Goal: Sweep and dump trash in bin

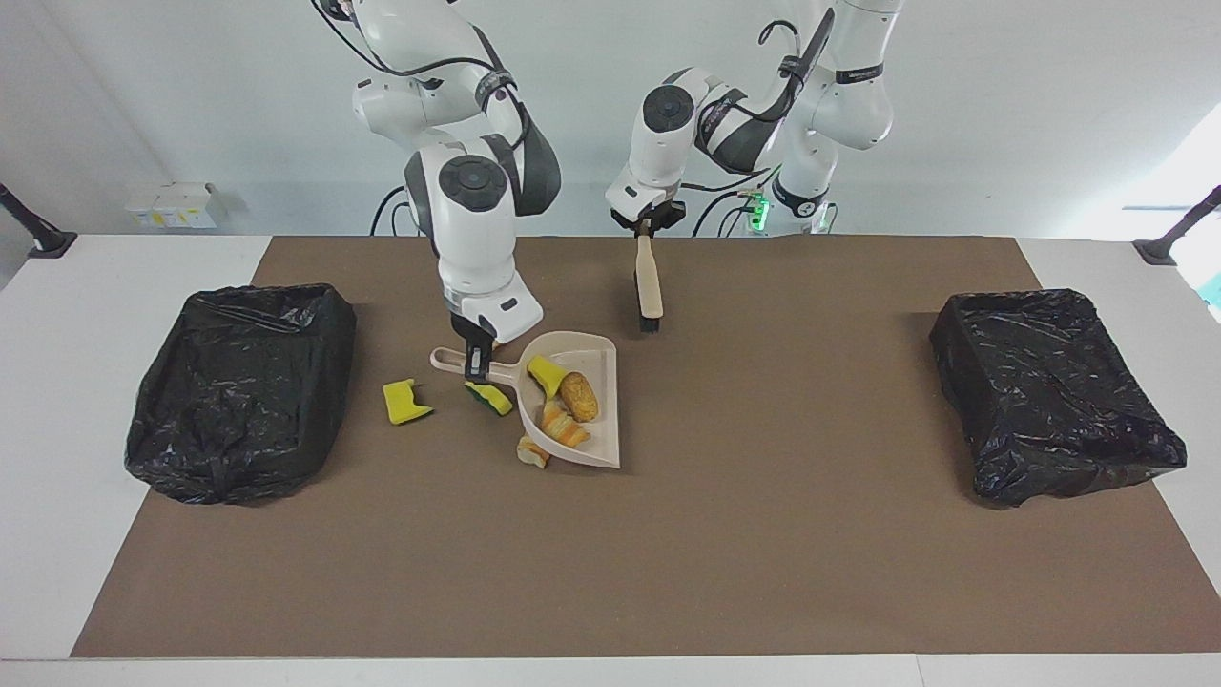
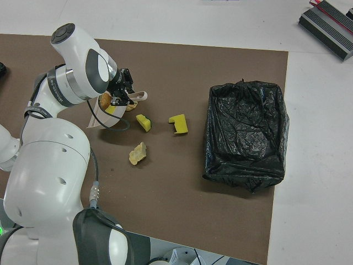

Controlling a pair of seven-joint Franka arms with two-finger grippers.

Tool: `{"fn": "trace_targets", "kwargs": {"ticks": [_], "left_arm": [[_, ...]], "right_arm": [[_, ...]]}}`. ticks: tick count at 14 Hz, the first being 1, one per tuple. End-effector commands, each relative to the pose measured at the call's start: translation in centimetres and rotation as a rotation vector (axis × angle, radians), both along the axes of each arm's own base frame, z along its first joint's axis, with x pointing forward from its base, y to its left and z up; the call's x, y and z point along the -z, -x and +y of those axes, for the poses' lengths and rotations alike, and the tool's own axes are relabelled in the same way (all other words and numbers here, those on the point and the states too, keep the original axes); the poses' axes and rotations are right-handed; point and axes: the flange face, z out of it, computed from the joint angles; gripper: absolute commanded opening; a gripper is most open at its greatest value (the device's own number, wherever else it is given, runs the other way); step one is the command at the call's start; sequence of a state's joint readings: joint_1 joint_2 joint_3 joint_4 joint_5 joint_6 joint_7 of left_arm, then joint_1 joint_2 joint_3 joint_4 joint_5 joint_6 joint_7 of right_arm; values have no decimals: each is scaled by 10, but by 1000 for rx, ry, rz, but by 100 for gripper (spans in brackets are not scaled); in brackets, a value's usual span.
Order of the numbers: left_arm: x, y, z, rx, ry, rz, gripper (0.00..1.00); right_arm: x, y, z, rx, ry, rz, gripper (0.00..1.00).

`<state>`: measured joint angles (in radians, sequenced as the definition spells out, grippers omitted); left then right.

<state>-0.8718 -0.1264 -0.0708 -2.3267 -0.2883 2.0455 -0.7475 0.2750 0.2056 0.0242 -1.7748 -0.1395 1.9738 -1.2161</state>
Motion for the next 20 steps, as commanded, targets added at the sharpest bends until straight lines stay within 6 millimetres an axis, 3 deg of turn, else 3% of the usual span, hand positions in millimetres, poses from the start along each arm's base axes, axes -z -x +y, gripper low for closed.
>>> {"fn": "trace_targets", "kwargs": {"ticks": [1, 6, 12, 15, 19, 20], "left_arm": [[-1, -5, -7, -64, 35, -12, 0], [-10, -25, -19, -52, 30, 1, 0], [12, -24, -28, -34, 6, 14, 0], [14, -25, -29, -37, 21, -3, 0], [22, -24, -30, -38, 26, -13, 0], [35, -24, -33, -37, 10, -3, 0]], "right_arm": [[-25, -9, -34, -27, -39, 17, 0], [-46, -24, -96, -34, -37, 15, 0], [-78, -34, -228, -31, -29, -24, 0], [-95, -26, -272, -39, -23, -3, 0], [-114, -1, -350, -59, -21, 18, 0], [-115, 6, -369, -53, -20, 20, 0]]}}
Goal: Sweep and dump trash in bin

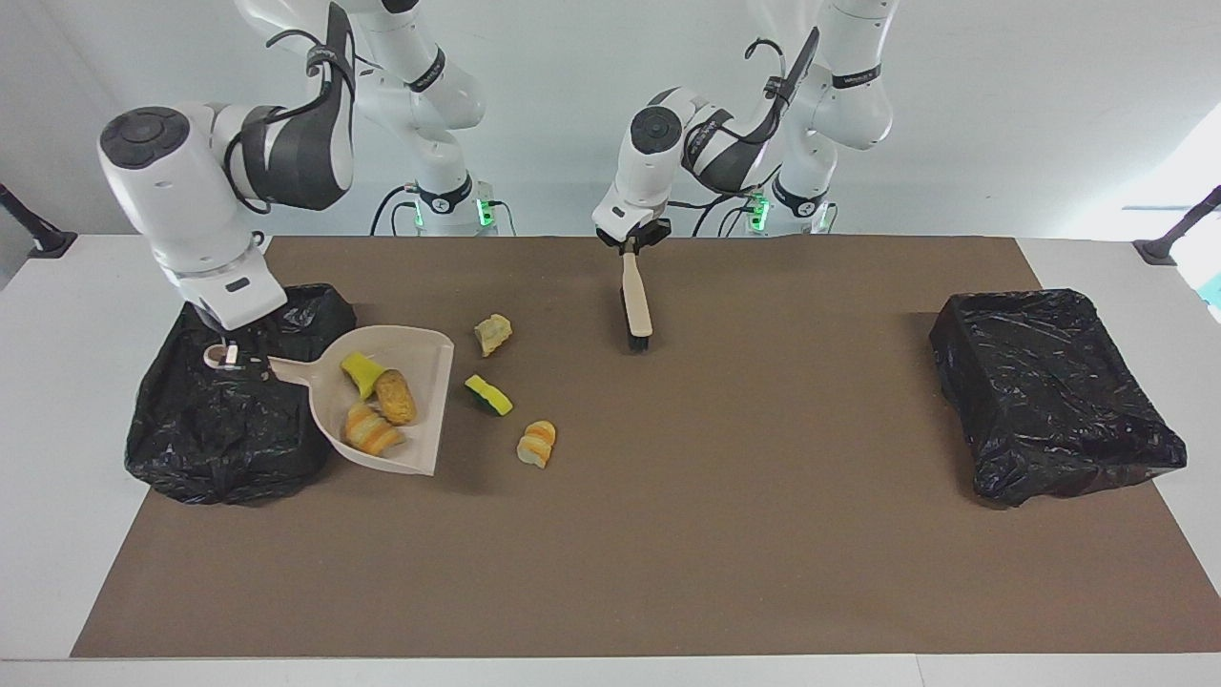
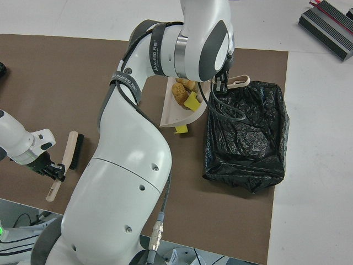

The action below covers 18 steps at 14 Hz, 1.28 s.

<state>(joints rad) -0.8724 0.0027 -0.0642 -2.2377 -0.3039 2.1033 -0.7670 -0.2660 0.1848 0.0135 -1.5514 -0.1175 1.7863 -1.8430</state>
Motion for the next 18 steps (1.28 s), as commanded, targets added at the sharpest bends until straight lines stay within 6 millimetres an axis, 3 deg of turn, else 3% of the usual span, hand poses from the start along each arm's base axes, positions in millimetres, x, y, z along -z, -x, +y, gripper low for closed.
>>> {"fn": "trace_targets", "kwargs": {"ticks": [1, 3, 5, 6, 9, 14, 16, 18], "left_arm": [[20, 2, -8, 12, -4, -6, 0], [18, -5, -5, 1, -5, -3, 1], [13, -8, -3, 1, 4, -9, 63], [13, -10, -2, -5, 4, -9, 100], [-1, -24, 13, -44, -6, 10, 100], [-14, -60, 49, -19, -85, -87, 100], [-20, -92, 77, -95, -82, -106, 100], [-25, -118, 104, -145, -95, -124, 100]], "right_arm": [[-13, 22, -50, -3, -20, 4, 0], [-18, 36, -82, -10, 6, 5, 0], [-21, 48, -109, 23, 49, 7, 0], [-26, 50, -113, 24, 120, 16, 0], [-19, 54, -100, 95, 358, 14, 0], [-7, 57, -28, 124, 650, -4, 0], [-10, 58, -18, 84, 732, -4, 0], [-16, 58, -21, 59, 805, -2, 0]]}}
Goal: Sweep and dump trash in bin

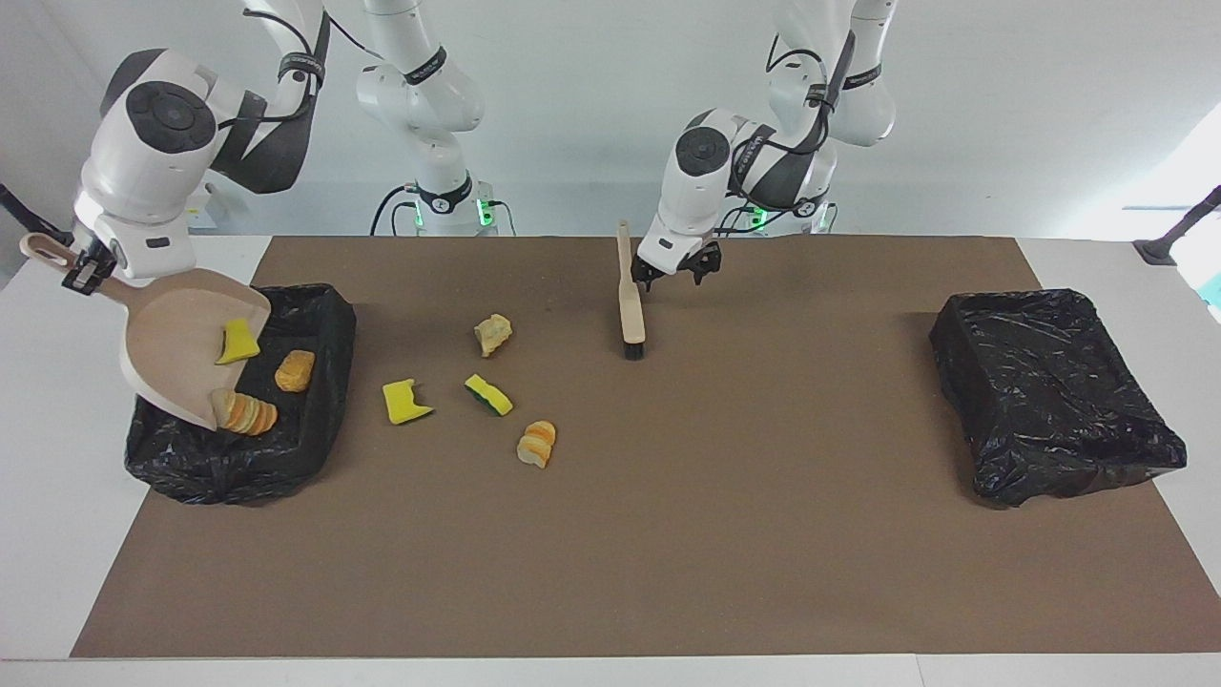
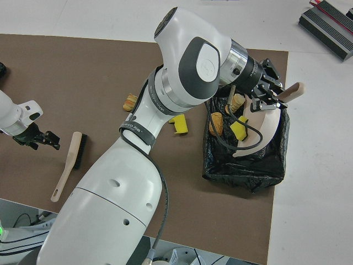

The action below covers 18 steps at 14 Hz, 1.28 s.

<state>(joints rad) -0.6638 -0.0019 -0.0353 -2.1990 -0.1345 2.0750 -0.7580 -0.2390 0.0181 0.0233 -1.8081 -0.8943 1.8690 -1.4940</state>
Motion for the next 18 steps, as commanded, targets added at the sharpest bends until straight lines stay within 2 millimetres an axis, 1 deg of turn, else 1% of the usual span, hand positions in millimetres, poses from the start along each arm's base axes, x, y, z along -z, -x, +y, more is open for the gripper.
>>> {"fn": "trace_targets", "kwargs": {"ticks": [1, 3, 5, 6, 7, 8, 9, 10, 11, 13, 15, 17, 18], "left_arm": [[-13, -31, 37, -40, -34, -34, 100], [-16, -53, 68, -67, -27, -40, 100], [-25, -76, 109, -23, -2, -56, 100], [-38, -82, 130, 2, 12, -74, 100], [-47, -88, 157, 30, 19, -70, 100], [-54, -88, 175, 94, 26, -57, 100], [-54, -89, 188, 145, 32, -35, 100], [-57, -91, 203, 157, 29, -31, 100], [-65, -92, 218, 170, 11, -44, 100], [-77, -95, 241, 243, 4, -34, 100], [-96, -105, 274, 227, 11, -44, 100], [-114, -116, 288, 230, 15, -70, 100], [-123, -118, 293, 226, 15, -61, 100]], "right_arm": [[-7, 9, -6, -32, 100, -1, 0], [-13, 9, -9, -47, 158, 6, 0], [-21, 8, -10, -56, 189, 1, 0], [-30, 10, -10, -60, 201, -7, 0], [-37, 12, -10, -64, 213, -11, 0], [-44, 14, -10, -69, 224, -15, 0], [-52, 14, -10, -77, 229, -10, 0], [-58, 15, -10, -90, 232, -2, 0], [-62, 17, -9, -95, 236, -5, 0], [-61, 19, -8, -91, 231, -11, 0], [-59, 20, -6, -90, 222, -11, 0], [-59, 19, -4, -92, 219, -12, 0], [-60, 19, -3, -93, 220, -15, 0]]}}
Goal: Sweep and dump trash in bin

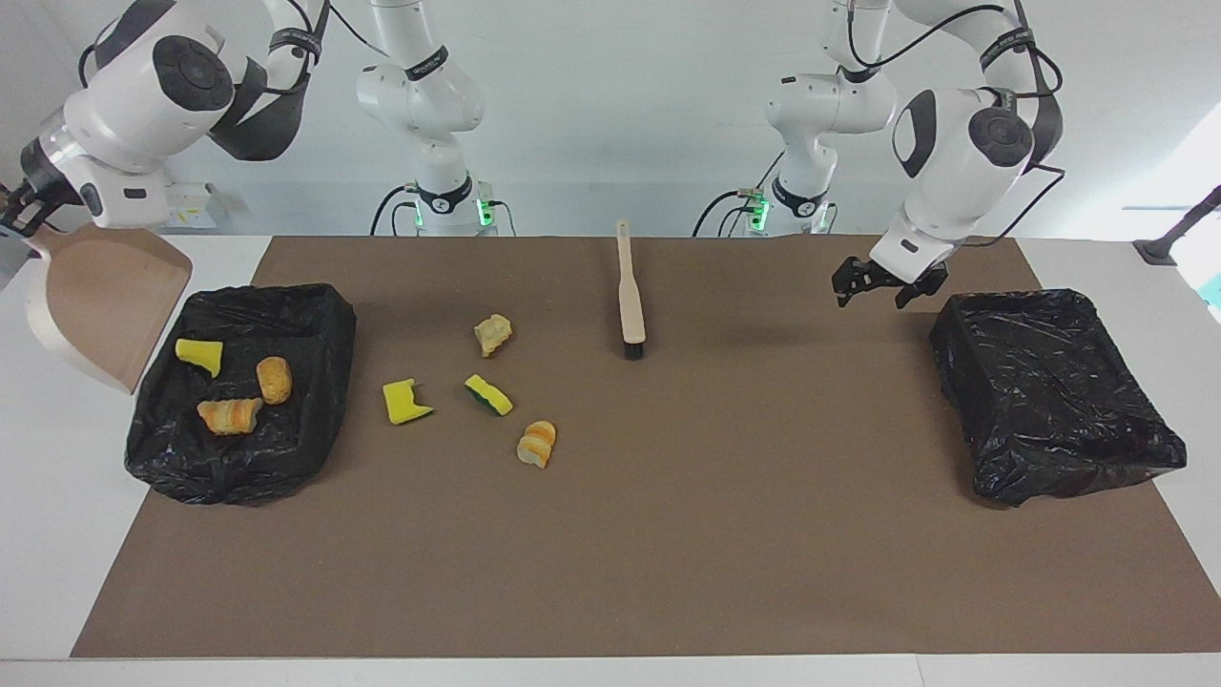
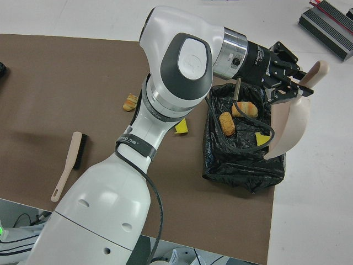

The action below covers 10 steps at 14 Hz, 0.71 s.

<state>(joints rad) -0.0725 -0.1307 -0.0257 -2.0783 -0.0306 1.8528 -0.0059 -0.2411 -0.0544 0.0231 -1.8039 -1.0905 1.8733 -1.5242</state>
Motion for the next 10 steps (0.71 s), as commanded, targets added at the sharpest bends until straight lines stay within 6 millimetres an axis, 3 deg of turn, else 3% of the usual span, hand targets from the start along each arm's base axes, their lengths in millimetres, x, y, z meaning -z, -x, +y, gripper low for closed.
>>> {"fn": "trace_targets", "kwargs": {"ticks": [1, 5, 10], "left_arm": [[-30, -7, 10, 12, -16, 8, 100], [-72, -7, 16, 24, -22, 42, 100], [-130, 0, 21, 29, -57, 76, 100]], "right_arm": [[-8, 2, 6, -39, 17, -7, 0], [-11, 3, 26, -1, -92, -73, 0], [4, 5, 40, 53, -296, -92, 0]]}}
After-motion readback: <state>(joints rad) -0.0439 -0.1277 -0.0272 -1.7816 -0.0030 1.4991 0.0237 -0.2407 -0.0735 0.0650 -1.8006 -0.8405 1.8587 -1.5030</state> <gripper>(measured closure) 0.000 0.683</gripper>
